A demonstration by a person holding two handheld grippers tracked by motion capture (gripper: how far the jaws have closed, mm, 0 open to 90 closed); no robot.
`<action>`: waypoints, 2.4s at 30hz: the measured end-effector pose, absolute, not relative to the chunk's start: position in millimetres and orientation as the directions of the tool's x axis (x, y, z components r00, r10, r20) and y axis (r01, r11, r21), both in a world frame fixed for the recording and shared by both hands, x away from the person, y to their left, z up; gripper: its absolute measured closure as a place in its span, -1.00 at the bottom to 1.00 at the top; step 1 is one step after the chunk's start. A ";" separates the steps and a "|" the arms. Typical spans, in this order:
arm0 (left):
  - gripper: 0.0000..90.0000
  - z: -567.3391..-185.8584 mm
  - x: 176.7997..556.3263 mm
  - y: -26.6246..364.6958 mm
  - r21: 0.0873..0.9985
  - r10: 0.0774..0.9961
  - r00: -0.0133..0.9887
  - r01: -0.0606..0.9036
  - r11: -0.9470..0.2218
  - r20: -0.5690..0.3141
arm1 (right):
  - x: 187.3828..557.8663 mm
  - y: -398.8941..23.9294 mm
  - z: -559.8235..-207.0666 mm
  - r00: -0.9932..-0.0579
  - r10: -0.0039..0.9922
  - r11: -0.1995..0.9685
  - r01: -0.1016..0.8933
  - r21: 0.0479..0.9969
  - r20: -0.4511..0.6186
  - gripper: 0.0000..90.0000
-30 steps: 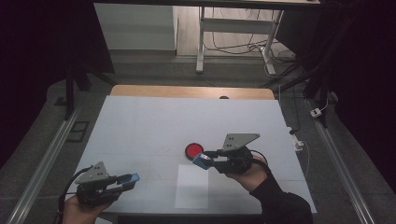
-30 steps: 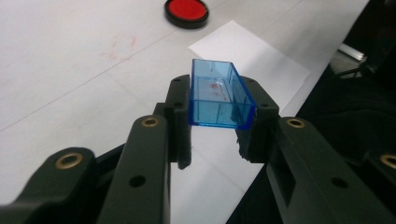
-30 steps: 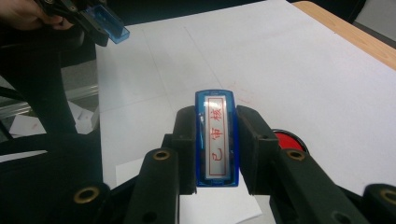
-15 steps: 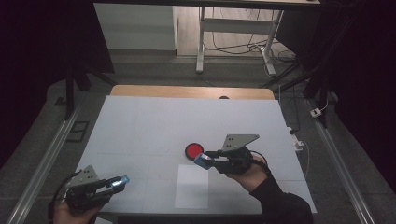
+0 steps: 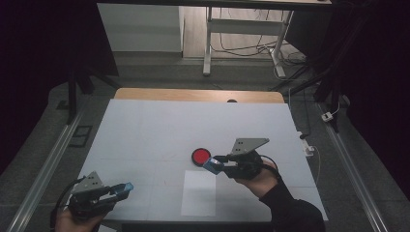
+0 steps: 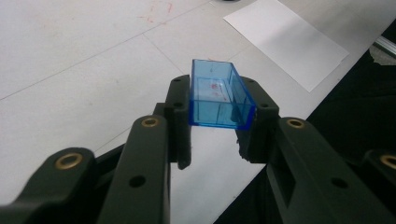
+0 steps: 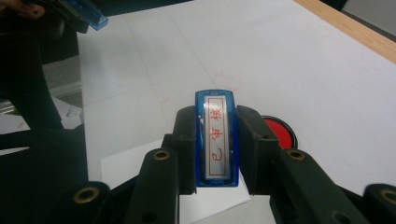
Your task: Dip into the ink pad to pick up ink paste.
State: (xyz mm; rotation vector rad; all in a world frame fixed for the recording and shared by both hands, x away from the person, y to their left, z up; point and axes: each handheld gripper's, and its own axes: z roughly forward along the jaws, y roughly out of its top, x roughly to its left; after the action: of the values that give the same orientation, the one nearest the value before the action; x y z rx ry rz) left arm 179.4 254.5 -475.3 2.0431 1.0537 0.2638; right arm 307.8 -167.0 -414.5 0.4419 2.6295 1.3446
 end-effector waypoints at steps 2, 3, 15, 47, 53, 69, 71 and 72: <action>0.52 -475.3 179.5 254.8 0.738 0.759 0.629 0.591 -0.326 -0.169 | 309.6 -166.9 -415.4 -0.941 0.337 0.554 0.199 0.809 0.001 0.57; 0.52 -475.2 179.4 254.8 0.738 0.759 0.628 0.592 -0.325 -0.169 | 310.7 -166.8 -415.9 -0.940 0.342 0.556 0.203 0.806 0.002 0.56; 0.52 -475.1 180.1 255.4 0.738 0.769 0.617 0.595 -0.318 -0.167 | 324.9 -161.8 -423.3 -0.925 0.380 0.574 0.240 0.783 0.005 0.56; 0.52 -476.4 182.2 253.7 0.721 0.764 0.622 0.606 -0.335 -0.169 | 377.0 -127.7 -449.2 -0.901 0.435 0.624 0.313 0.716 0.014 0.57; 0.52 -476.7 182.8 253.6 0.718 0.766 0.620 0.611 -0.334 -0.171 | 384.8 -120.2 -456.3 -0.900 0.436 0.644 0.321 0.694 0.011 0.57; 0.52 -476.8 183.1 254.0 0.717 0.762 0.623 0.612 -0.335 -0.177 | 400.2 -109.9 -471.5 -0.892 0.450 0.666 0.356 0.656 0.027 0.57; 0.52 -476.9 183.1 254.0 0.717 0.761 0.625 0.611 -0.335 -0.177 | 401.5 -108.9 -473.1 -0.892 0.452 0.667 0.357 0.654 0.027 0.57; 0.52 -476.9 183.1 254.0 0.717 0.760 0.625 0.611 -0.335 -0.178 | 402.2 -108.4 -473.8 -0.891 0.452 0.670 0.360 0.650 0.027 0.57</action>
State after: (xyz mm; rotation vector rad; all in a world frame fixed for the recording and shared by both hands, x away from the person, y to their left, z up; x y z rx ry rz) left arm 183.1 254.0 -476.9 2.0601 1.0728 0.2409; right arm 402.2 -108.4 -473.8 0.6709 2.7444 1.0240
